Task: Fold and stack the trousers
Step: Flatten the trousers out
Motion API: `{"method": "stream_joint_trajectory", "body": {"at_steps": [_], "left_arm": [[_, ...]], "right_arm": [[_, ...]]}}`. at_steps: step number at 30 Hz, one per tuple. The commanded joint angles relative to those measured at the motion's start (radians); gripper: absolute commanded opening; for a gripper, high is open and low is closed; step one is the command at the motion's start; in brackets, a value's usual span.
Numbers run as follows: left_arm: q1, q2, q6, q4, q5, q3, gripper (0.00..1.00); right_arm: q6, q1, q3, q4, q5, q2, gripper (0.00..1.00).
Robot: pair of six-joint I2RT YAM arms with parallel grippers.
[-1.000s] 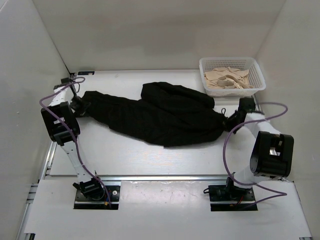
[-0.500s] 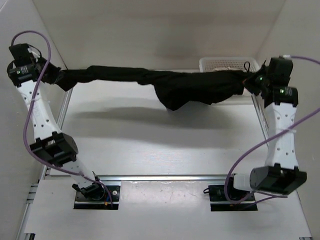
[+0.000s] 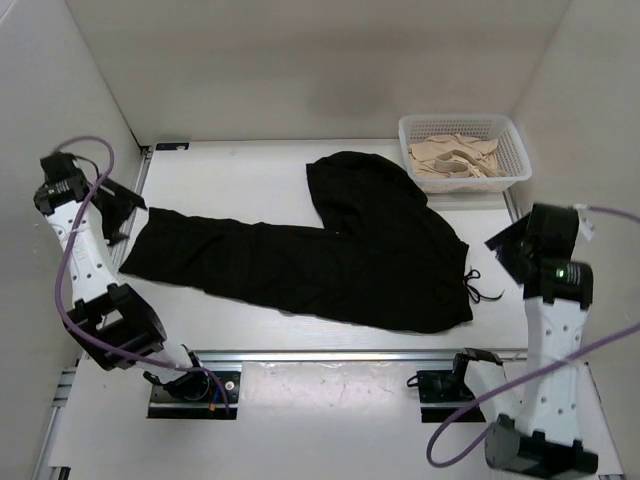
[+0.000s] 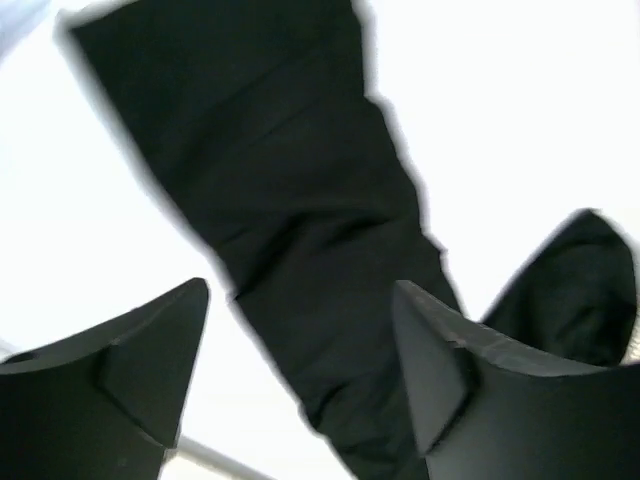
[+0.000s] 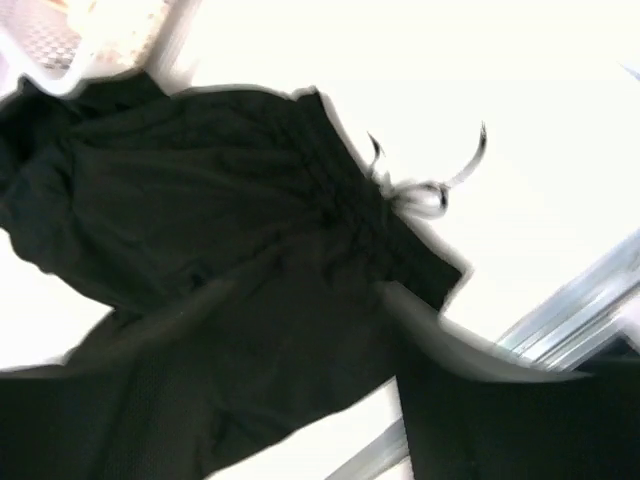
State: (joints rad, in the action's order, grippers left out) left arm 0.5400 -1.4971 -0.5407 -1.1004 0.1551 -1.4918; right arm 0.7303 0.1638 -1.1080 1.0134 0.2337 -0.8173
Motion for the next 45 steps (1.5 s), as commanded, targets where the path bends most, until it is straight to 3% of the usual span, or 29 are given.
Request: {"method": "stream_joint_trajectory", "body": {"at_steps": [1,2,3,4,6,10,12,15,19,23,24,26,27,29,30,31,36,41,42,44,45], "left_arm": [[-0.06,0.124,0.036,0.025,0.032,-0.14,0.83],[-0.075,0.124,0.048,0.039,0.047,-0.151,0.79],[-0.093,0.124,0.057,0.048,0.058,-0.151,0.67],[-0.138,0.133,0.086,0.048,0.067,-0.151,0.63],[-0.187,0.133,0.11,0.048,0.067,-0.139,0.63],[-0.299,0.133,0.134,0.048,0.058,-0.101,0.76],[-0.319,0.124,0.134,0.037,0.058,-0.085,0.8],[-0.345,0.147,0.143,0.014,0.023,-0.067,0.81],[-0.367,0.196,0.143,0.004,0.023,-0.045,0.81],[-0.376,0.216,0.143,0.004,0.023,-0.001,0.81],[-0.385,0.225,0.143,0.004,0.023,0.01,0.81],[-0.385,0.225,0.153,0.004,0.014,0.01,0.81],[-0.385,0.225,0.153,0.004,0.014,0.019,0.81],[-0.385,0.225,0.153,0.004,0.014,0.019,0.81],[-0.385,0.225,0.153,0.004,0.014,0.019,0.81],[-0.385,0.225,0.153,0.004,0.014,0.019,0.81],[-0.396,0.201,0.153,0.025,0.046,0.028,0.81],[-0.506,0.123,0.153,0.065,0.055,0.028,0.81],[-0.531,0.106,0.153,0.065,0.055,0.028,0.81],[-0.613,0.042,0.153,0.076,0.038,0.004,0.82],[-0.642,0.016,0.153,0.076,0.028,-0.007,0.82]], "right_arm": [[-0.139,0.002,-0.16,-0.09,-0.035,-0.158,0.54],[-0.172,-0.01,-0.185,-0.11,-0.078,-0.186,0.39],[-0.211,-0.023,-0.206,-0.145,-0.153,-0.239,0.29],[-0.238,-0.068,-0.242,-0.169,-0.202,-0.268,0.2],[-0.305,-0.148,-0.286,-0.206,-0.26,-0.382,0.21],[-0.42,-0.453,-0.546,-0.138,-0.22,-0.676,0.7],[-0.448,-0.565,-0.653,-0.073,-0.202,-0.868,0.84],[-0.448,-0.645,-0.795,-0.073,-0.175,-1.061,0.97],[-0.422,-0.655,-0.935,-0.085,-0.203,-1.302,0.97],[-0.356,-0.664,-1.023,-0.104,-0.166,-1.448,0.85],[-0.345,-0.664,-1.032,-0.104,-0.157,-1.47,0.73],[-0.324,-0.664,-1.032,-0.114,-0.157,-1.508,0.58],[-0.324,-0.673,-0.995,-0.13,-0.157,-1.508,0.44],[-0.324,-0.673,-0.933,-0.169,-0.169,-1.487,0.26],[-0.315,-0.684,-0.861,-0.179,-0.169,-1.473,0.07],[-0.304,-0.684,-0.815,-0.188,-0.169,-1.432,0.0],[-0.252,-0.785,-0.43,-0.309,-0.128,-1.165,0.0],[-0.148,-0.934,-0.098,-0.302,-0.027,-0.878,0.0],[-0.103,-0.945,-0.072,-0.289,-0.011,-0.855,0.04],[-0.091,-0.954,-0.035,-0.274,0.016,-0.776,0.58],[-0.077,-0.954,-0.035,-0.245,0.041,-0.749,0.8]]}}
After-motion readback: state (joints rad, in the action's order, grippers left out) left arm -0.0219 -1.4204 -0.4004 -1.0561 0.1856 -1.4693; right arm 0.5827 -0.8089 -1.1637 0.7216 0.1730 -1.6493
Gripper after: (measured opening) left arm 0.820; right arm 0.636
